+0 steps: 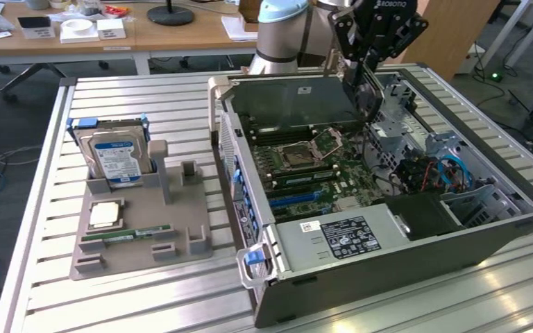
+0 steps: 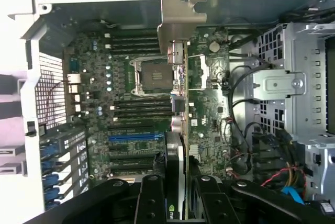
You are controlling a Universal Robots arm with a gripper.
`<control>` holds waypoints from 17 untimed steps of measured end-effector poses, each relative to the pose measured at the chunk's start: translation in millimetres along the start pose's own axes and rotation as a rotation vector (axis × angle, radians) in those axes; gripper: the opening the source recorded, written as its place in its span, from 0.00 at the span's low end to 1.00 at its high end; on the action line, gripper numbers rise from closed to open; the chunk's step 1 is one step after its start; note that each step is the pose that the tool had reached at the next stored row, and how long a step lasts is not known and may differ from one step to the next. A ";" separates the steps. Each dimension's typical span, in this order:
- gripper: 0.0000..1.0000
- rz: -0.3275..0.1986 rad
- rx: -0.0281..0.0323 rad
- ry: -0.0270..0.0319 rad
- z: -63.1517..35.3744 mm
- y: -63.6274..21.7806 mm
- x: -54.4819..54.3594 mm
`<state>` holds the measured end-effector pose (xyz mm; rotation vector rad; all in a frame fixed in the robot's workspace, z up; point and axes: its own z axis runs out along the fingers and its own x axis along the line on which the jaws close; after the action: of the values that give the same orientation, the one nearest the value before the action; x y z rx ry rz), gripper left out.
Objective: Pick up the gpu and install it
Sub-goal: 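Pick up the gpu and move the gpu toward the slot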
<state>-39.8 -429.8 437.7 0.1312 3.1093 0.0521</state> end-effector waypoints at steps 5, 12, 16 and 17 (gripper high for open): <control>0.27 -0.003 -0.0002 0.0000 0.5 1.3 -14.7; 0.27 -0.005 -0.0002 0.0002 1.2 3.1 -36.2; 0.27 -0.006 -0.0002 0.0002 1.5 4.1 -47.8; 0.27 -0.006 -0.0001 0.0002 1.6 4.4 -50.9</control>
<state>11.3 -429.6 437.7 0.1222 3.1097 0.0521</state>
